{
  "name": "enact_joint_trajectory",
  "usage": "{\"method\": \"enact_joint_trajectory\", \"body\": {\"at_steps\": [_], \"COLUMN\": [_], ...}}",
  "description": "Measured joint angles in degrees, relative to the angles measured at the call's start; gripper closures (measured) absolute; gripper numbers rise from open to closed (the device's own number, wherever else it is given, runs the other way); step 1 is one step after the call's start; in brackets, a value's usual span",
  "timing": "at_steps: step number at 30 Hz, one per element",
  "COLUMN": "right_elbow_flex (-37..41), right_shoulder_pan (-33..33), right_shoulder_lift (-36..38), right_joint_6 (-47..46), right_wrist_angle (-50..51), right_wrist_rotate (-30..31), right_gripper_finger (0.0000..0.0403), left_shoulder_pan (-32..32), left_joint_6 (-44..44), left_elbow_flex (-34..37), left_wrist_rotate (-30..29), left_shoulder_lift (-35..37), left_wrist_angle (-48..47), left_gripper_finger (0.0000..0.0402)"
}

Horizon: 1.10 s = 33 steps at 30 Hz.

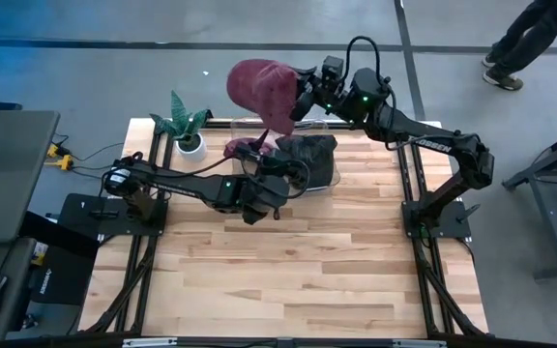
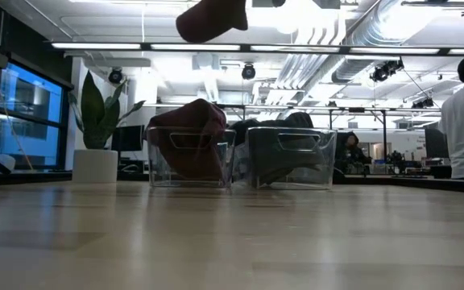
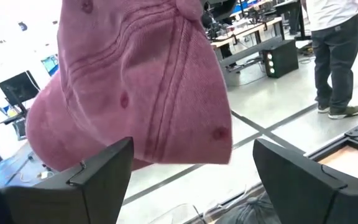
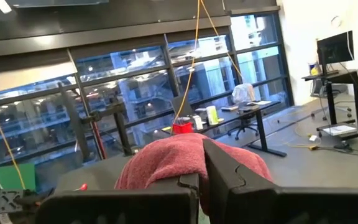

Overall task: Pick & Place hat
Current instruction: Put the dark red cap into the left transparent bin

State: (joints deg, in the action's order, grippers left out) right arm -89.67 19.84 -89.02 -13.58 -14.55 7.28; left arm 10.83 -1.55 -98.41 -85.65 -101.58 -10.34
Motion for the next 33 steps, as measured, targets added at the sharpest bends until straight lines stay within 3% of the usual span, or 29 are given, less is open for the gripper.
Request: {"method": "enact_joint_trajectory", "body": {"at_steps": [15, 25, 33], "right_elbow_flex": [0.00, 0.00, 0.00], "right_shoulder_pan": [-1.58, -1.58, -1.64], "right_shoulder_lift": [-0.67, -0.67, -0.67], "right_joint_6": [0.55, 0.66, 1.18], "right_wrist_angle": [0.13, 1.64, 2.27], "right_wrist_rotate": [0.76, -2.82, -3.68], "right_gripper_finger": [0.0403, 0.0403, 0.0403], "left_shoulder_pan": [-2.79, -4.17, -4.09], "left_joint_6": [0.73, 0.47, 0.29], "left_elbow_flex": [0.00, 0.02, 0.01], "left_wrist_rotate": [-0.28, -0.92, -2.40], "left_shoulder_lift": [0.00, 0.00, 0.00], "left_wrist_angle": [2.79, 4.61, 4.45], "left_gripper_finger": [0.0080, 0.0081, 0.0126]}}
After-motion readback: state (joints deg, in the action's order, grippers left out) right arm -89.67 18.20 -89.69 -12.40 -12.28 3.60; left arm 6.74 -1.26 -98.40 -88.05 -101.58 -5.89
